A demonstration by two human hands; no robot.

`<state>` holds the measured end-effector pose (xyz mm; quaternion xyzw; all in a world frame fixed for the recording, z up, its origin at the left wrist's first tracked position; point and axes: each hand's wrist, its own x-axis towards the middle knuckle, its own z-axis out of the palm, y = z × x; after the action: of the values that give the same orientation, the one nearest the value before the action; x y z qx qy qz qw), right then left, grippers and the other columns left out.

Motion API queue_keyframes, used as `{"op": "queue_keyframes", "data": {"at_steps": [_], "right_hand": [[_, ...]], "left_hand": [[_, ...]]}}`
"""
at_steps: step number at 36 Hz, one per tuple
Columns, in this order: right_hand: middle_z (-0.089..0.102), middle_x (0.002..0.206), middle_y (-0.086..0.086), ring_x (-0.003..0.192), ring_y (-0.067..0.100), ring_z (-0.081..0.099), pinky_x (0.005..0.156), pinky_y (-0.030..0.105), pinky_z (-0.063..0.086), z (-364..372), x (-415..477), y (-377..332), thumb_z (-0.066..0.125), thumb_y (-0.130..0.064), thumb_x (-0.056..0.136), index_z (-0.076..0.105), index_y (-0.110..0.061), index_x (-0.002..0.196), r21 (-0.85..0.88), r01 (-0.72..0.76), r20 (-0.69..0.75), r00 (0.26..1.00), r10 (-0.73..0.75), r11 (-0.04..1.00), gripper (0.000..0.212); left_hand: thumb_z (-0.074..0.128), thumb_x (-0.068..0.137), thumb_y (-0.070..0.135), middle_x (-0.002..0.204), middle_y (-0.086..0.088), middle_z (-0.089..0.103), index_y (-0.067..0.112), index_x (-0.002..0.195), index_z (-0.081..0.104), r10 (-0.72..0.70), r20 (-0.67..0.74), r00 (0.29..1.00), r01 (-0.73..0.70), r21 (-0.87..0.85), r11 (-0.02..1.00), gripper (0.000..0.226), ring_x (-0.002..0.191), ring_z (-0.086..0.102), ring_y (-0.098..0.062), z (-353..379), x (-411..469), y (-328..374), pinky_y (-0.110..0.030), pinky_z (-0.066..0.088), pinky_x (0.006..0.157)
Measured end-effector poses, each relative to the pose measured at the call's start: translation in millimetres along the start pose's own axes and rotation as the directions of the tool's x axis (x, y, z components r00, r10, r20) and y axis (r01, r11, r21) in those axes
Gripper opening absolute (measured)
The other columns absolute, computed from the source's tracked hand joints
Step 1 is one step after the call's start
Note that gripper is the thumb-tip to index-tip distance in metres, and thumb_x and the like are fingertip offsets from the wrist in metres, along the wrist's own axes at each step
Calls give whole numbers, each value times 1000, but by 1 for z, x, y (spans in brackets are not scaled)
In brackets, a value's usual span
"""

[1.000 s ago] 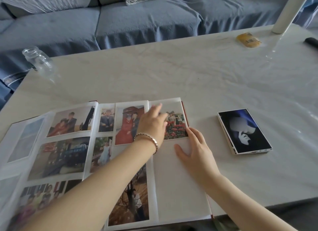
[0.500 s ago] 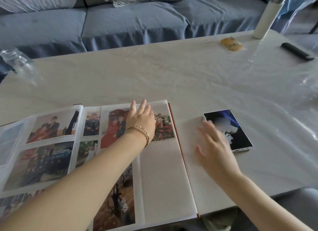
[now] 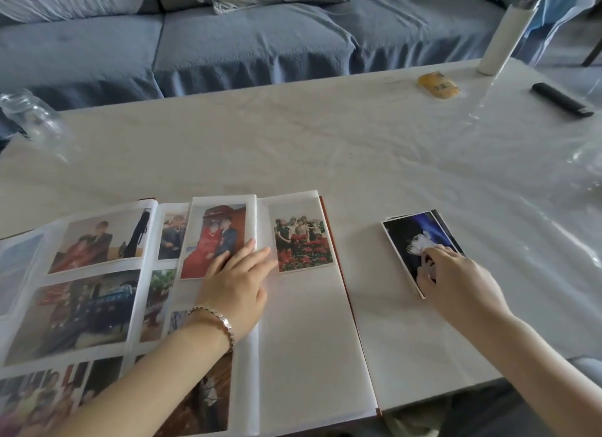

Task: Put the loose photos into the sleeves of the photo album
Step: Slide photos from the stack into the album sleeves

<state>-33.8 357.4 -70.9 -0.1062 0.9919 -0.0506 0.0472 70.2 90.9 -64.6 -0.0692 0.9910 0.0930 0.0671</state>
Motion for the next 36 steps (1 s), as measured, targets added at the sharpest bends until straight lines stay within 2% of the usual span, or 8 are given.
{"op": "queue_keyframes", "data": {"at_steps": [6,16,22,25,28,30,32,36], "right_hand": [[40,128,12,122,32,28,99,36,30,1,-4,-4,64,-49,79,54,-20,122,122,-160,89,985,150,980,53],[34,113,15,111,34,31,93,40,29,-12,16,-7,83,-57,49,35,-18,124,97,-390,246,901,358,915,97],[23,112,10,114,31,25,103,41,29,-14,4,-10,87,-46,47,23,-21,138,259,-248,90,969,232,934,114],[19,126,6,124,27,27,103,39,37,-24,-8,-21,87,-40,51,12,-30,145,451,-170,103,985,138,876,121],[19,136,3,129,23,28,106,37,34,-33,-22,-41,86,-43,52,7,-33,146,531,-60,122,993,-6,845,124],[22,136,-1,129,18,27,106,35,33,-35,-30,-55,85,-47,52,3,-33,147,564,-15,139,987,-77,825,126],[24,128,-7,128,13,24,105,30,29,-33,-36,-66,83,-51,53,2,-31,148,595,14,124,986,-109,803,126],[19,113,-14,112,-1,17,100,20,22,-23,-45,-84,80,-52,57,1,-24,148,609,86,62,986,-155,789,124]], "left_hand": [[33,96,13,152,22,17,37,140,33,-6,-9,1000,5,-43,999,50,143,-2,-3,1,-5,-3,-26,-3,113],[35,96,12,152,19,20,33,141,35,1,-43,999,-4,-59,998,49,144,3,-6,7,-9,-8,-27,-4,111],[36,97,12,149,20,27,33,135,43,-21,-48,999,19,-52,998,44,142,9,-4,5,-6,-7,-26,1,114],[49,91,5,130,7,55,19,115,64,-66,-192,979,27,-198,980,31,132,38,-11,5,-5,-2,-20,19,108],[59,89,18,101,13,65,15,105,67,-228,-208,951,55,-613,788,18,101,59,-5,-8,-11,17,-2,37,84],[59,87,41,88,14,70,19,100,64,-240,-15,971,107,-868,485,26,88,66,-4,-22,-14,33,-10,50,75],[55,82,42,87,1,73,17,97,64,-182,159,970,199,-953,229,30,83,70,-14,-28,-14,44,-27,58,72],[64,84,14,85,-13,73,5,92,68,-179,138,974,177,-958,226,13,78,71,-23,-26,-16,52,-35,59,69]]}}
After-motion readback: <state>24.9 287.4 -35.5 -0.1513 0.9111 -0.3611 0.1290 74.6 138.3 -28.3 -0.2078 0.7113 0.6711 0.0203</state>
